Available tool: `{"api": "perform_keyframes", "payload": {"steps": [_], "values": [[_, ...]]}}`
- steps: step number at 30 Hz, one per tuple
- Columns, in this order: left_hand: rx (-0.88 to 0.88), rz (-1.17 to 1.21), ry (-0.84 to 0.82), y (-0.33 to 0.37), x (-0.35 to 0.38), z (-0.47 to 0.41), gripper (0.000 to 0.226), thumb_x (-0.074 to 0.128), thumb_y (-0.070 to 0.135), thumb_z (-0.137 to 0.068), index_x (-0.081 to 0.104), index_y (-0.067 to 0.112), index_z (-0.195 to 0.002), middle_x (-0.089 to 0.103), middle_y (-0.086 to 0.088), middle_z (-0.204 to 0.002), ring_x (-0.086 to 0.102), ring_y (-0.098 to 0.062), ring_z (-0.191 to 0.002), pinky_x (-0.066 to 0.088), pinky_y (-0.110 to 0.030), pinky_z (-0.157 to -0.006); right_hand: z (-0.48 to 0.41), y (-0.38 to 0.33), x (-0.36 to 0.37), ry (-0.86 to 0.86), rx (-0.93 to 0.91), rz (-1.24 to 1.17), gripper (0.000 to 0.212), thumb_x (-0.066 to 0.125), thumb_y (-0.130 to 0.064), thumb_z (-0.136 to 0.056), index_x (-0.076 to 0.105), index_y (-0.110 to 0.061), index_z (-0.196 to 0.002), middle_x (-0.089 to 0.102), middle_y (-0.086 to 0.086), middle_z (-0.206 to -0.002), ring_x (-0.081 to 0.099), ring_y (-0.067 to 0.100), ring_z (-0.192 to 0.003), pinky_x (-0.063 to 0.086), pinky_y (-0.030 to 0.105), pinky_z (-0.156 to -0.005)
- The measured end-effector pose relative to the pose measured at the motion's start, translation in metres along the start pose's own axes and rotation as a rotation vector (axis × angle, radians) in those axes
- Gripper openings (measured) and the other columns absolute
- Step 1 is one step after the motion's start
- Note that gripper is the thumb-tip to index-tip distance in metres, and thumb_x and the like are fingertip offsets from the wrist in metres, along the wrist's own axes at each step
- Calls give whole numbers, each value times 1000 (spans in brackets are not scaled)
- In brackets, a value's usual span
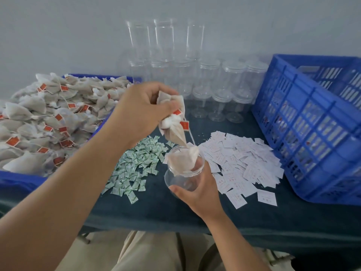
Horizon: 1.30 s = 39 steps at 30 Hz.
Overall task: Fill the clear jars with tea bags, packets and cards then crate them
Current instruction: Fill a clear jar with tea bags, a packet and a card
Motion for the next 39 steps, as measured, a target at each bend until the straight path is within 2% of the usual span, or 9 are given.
{"api": "perform_keyframes", "payload": {"steps": [3, 9, 18, 21, 25, 27, 29, 34, 39], "values": [[-19, -44, -12, -10, 5, 2, 11, 78, 20, -94, 78, 26, -103, 80, 9, -88, 75, -10, -78, 60, -24, -67, -1, 1, 0, 6, 7, 4, 90, 96, -55, -69, 52, -27, -143, 65, -14, -135, 63, 14, -129, 59, 30, -100], [-84, -184, -238, -32, 25, 7, 13, 80, 27, -91, 77, 34, -101, 79, 14, -88, 77, -8, -83, 64, -35, -79, 0, -4, -2, 54, 0, 13, 87, 92, -60, -68, 53, -29, -139, 63, -26, -130, 64, 3, -124, 55, 13, -90], [-62, -217, -455, -53, 45, 18, 35, 71, 18, -100, 72, 47, -119, 78, 16, -91, 75, -12, -85, 56, -29, -76, -1, -1, 1, 33, 34, 108, 83, 96, -57, -66, 53, -35, -134, 63, -31, -127, 70, 4, -109, 64, 36, -81], [21, -359, -520, -49, 49, 20, 35, 66, 21, -103, 64, 49, -124, 69, 30, -85, 66, -3, -75, 47, -15, -64, -1, 0, 2, 29, 45, 109, 86, 95, -61, -65, 52, -35, -134, 64, -30, -126, 71, 6, -108, 64, 34, -83], [29, -415, -549, -42, 56, 21, 15, 54, 46, -104, 67, 45, -110, 67, 38, -100, 65, 10, -89, 45, -14, -72, -2, 4, 2, 30, 62, 108, 86, 94, -63, -65, 52, -38, -135, 68, -23, -125, 72, 7, -108, 64, 38, -86], [10, -402, -678, -46, 61, 30, 36, 57, 69, -89, 67, 49, -117, 67, 36, -112, 63, 11, -103, 49, -19, -83, -2, 4, 1, 42, 63, 98, 83, 94, -62, -65, 53, -40, -133, 68, -23, -124, 71, 5, -107, 63, 35, -85], [95, -529, -767, -49, 64, 38, 56, 73, 70, -76, 62, 51, -127, 63, 34, -120, 59, 11, -111, 48, -16, -90, -3, 2, 0, 46, 58, 85, 79, 95, -61, -66, 54, -40, -131, 69, -22, -122, 72, 6, -107, 62, 33, -84], [97, -423, -715, -55, 57, 29, 32, 77, 35, -94, 67, 48, -122, 66, 40, -118, 63, 15, -109, 47, -4, -89, -2, 0, 2, 31, 38, 62, 78, 94, -61, -67, 55, -39, -131, 70, -20, -123, 73, 9, -107, 65, 39, -83], [153, -363, -471, -50, 47, 20, 32, 83, 46, -84, 69, 48, -113, 71, 36, -106, 67, 12, -101, 52, -10, -75, -4, -1, 0, 54, 36, 37, 73, 95, -57, -67, 54, -48, -126, 70, -20, -121, 74, 10, -105, 65, 36, -81]]}}
Point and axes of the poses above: each hand's wrist, its own z-axis away from the middle knuckle, its own x-axis out of the palm, y = z × x, the point moved 7 cm from there along -z, towards the middle knuckle
